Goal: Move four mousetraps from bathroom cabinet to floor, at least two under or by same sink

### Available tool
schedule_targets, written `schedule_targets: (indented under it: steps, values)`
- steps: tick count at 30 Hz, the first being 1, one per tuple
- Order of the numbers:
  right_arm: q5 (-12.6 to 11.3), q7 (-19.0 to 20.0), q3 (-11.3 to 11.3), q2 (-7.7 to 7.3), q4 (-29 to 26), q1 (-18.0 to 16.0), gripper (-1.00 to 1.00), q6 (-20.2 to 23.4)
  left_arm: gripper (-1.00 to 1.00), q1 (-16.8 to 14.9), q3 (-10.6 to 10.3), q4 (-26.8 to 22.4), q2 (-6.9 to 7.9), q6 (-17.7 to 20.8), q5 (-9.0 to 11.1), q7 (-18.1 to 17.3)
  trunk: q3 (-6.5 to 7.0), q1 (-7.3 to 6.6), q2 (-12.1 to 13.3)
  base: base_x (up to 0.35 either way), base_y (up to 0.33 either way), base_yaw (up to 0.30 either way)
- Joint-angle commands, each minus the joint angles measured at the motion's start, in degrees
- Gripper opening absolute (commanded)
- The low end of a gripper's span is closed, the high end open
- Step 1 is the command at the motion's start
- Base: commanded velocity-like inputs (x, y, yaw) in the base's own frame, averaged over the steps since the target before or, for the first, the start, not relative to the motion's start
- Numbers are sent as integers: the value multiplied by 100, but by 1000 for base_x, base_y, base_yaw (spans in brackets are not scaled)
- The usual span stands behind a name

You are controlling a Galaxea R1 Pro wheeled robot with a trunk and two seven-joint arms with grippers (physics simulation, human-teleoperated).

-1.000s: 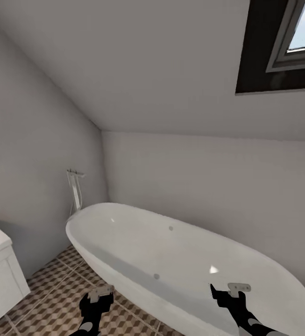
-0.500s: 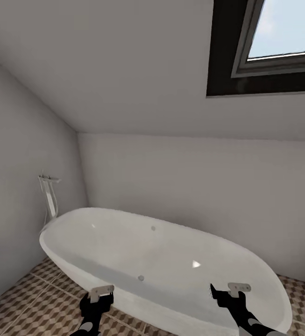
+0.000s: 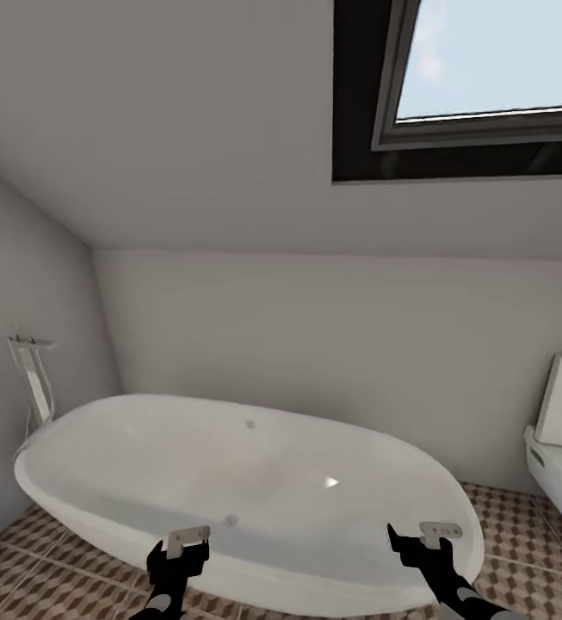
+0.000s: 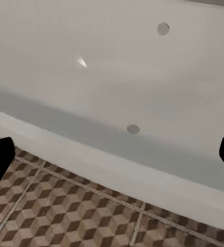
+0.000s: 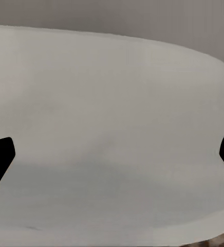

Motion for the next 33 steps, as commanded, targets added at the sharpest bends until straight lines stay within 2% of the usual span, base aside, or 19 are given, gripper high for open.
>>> schedule_targets:
  steps: [1,33]
  values:
    - [55,7,-52,-4,24,-12,100,-34,100,-5,-53,4,0,-19,48,24,-7,2,-9,0,0,-292]
    - [55,7,-52,4,24,-9,100,-34,100,-5,-53,2,0,-19,48,24,84,2,-9,0,0,-292]
